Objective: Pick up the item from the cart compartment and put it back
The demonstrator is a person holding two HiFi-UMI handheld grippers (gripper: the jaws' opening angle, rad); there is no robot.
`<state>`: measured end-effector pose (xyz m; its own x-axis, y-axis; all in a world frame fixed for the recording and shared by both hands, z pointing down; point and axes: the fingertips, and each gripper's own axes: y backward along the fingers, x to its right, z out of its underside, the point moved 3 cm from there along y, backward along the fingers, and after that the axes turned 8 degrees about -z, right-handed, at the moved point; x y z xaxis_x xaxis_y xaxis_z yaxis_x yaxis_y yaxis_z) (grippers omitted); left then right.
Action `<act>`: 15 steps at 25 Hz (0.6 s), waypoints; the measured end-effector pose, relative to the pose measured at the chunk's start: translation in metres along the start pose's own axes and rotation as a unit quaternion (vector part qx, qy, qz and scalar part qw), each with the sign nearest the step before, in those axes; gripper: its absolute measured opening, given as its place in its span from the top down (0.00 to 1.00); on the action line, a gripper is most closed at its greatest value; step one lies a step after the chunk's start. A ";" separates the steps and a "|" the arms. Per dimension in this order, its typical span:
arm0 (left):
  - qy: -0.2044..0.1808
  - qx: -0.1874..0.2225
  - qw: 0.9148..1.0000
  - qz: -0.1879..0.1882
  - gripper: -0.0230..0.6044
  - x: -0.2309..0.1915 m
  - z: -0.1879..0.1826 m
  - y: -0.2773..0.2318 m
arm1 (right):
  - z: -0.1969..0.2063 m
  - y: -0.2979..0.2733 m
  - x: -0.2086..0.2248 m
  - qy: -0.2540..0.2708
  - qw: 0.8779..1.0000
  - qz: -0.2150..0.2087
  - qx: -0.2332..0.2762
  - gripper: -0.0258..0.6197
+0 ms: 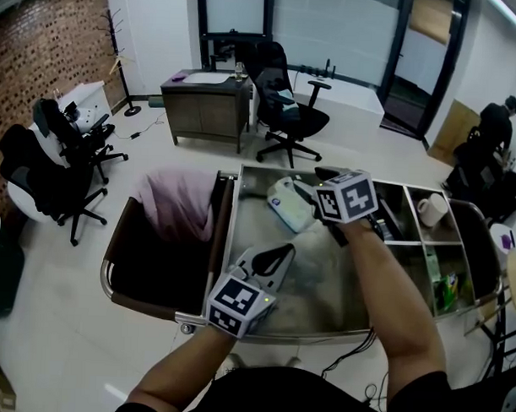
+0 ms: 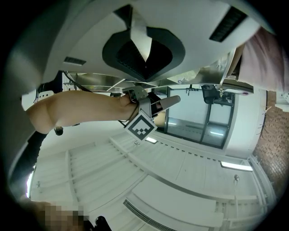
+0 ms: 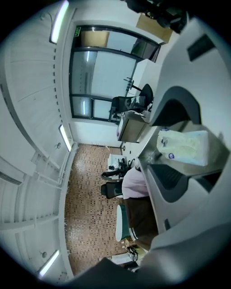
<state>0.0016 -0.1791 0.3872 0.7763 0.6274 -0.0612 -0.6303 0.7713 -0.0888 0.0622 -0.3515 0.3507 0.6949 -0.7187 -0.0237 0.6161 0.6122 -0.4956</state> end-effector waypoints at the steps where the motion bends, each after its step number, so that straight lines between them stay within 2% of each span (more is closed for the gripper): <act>1: 0.000 0.000 1.000 0.000 0.96 0.000 0.000 0.000 | 0.001 -0.005 0.003 -0.001 1.000 0.001 -0.007 0.52; 8: 0.001 -0.001 1.000 0.000 0.96 0.000 0.000 0.000 | 0.012 -0.033 0.017 -0.021 0.999 -0.002 -0.040 0.52; 15: 0.001 -0.001 1.000 0.003 0.96 0.000 0.000 0.000 | 0.030 -0.059 0.019 -0.005 0.997 -0.013 -0.077 0.52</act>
<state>0.0019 -0.1788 0.3873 0.7731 0.6311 -0.0630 -0.6342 0.7678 -0.0910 0.0501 -0.3913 0.4051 0.6835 -0.7300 -0.0005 0.5707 0.5348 -0.6232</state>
